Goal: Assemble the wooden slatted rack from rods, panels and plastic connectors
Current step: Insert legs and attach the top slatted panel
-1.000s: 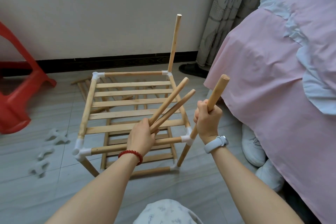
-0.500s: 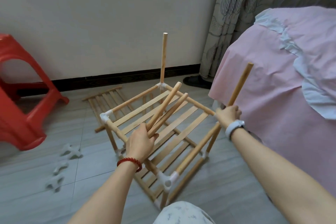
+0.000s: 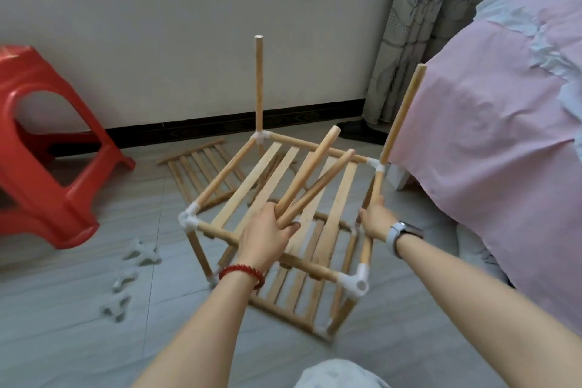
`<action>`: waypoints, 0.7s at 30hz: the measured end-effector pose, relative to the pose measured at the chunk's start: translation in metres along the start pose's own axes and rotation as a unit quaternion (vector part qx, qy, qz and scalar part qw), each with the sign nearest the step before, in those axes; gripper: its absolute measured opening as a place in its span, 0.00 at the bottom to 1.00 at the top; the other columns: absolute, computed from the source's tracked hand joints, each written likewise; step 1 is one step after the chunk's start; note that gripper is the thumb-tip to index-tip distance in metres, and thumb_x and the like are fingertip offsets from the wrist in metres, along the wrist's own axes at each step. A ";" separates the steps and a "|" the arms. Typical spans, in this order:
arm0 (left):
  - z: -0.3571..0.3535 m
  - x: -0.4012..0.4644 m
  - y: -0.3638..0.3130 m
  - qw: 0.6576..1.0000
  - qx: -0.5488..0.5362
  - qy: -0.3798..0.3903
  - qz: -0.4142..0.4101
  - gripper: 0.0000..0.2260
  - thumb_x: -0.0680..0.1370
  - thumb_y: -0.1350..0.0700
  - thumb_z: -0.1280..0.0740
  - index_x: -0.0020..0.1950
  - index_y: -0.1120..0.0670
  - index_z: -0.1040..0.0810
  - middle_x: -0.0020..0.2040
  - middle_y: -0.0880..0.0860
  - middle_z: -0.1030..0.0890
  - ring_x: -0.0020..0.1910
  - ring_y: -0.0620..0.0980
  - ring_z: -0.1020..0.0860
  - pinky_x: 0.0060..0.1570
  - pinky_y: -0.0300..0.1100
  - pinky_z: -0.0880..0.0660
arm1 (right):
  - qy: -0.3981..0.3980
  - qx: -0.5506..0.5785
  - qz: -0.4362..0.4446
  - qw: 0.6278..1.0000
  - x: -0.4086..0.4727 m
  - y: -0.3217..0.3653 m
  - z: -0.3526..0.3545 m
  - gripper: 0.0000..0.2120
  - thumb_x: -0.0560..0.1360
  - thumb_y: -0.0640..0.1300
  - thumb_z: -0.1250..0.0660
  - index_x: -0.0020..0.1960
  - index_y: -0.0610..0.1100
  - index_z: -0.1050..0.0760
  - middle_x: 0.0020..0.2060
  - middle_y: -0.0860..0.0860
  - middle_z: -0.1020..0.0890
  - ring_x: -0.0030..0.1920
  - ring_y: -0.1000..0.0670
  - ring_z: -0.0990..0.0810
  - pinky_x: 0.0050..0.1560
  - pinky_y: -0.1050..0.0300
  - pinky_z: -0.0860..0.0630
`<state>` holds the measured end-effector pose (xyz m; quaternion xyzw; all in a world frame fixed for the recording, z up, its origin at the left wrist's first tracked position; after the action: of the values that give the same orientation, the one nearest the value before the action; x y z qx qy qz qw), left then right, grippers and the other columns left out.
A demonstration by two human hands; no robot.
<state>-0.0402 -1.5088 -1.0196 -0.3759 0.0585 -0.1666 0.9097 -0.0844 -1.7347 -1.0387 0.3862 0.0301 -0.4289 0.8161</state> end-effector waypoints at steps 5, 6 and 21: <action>-0.007 0.007 0.000 0.994 -0.095 0.042 0.013 0.10 0.74 0.47 0.32 0.43 0.45 0.33 0.40 0.47 0.25 0.39 0.43 0.25 0.35 0.38 0.28 | -0.015 0.163 0.140 0.976 0.005 0.038 0.010 0.18 0.80 0.44 0.45 0.68 0.40 0.34 0.66 0.44 0.30 0.61 0.45 0.28 0.62 0.48 0.31; -0.009 0.009 -0.004 0.993 -0.107 0.049 0.009 0.10 0.75 0.47 0.32 0.43 0.45 0.33 0.40 0.46 0.25 0.38 0.42 0.25 0.34 0.36 0.29 | 0.042 0.240 0.152 0.958 -0.002 0.044 0.004 0.17 0.79 0.43 0.44 0.66 0.40 0.32 0.64 0.46 0.27 0.62 0.47 0.28 0.63 0.50 0.33; -0.049 -0.007 -0.030 0.986 0.080 0.090 -0.112 0.07 0.81 0.49 0.44 0.45 0.48 0.35 0.41 0.46 0.29 0.38 0.44 0.30 0.37 0.39 0.34 | -0.151 0.465 0.252 0.835 -0.063 0.008 0.074 0.07 0.80 0.47 0.43 0.43 0.49 0.34 0.24 0.57 0.30 0.26 0.59 0.31 0.30 0.65 0.29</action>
<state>-0.0662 -1.5592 -1.0333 -0.2892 0.0838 -0.3043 0.9037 -0.1388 -1.7379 -0.9578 0.6451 -0.3947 -0.2250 0.6144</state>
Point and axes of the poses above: each hand's wrist, its own x-axis towards the middle knuckle, its own z-axis out of the back of the hand, y = z × x, the point moved 2 cm from there along x, towards the middle knuckle
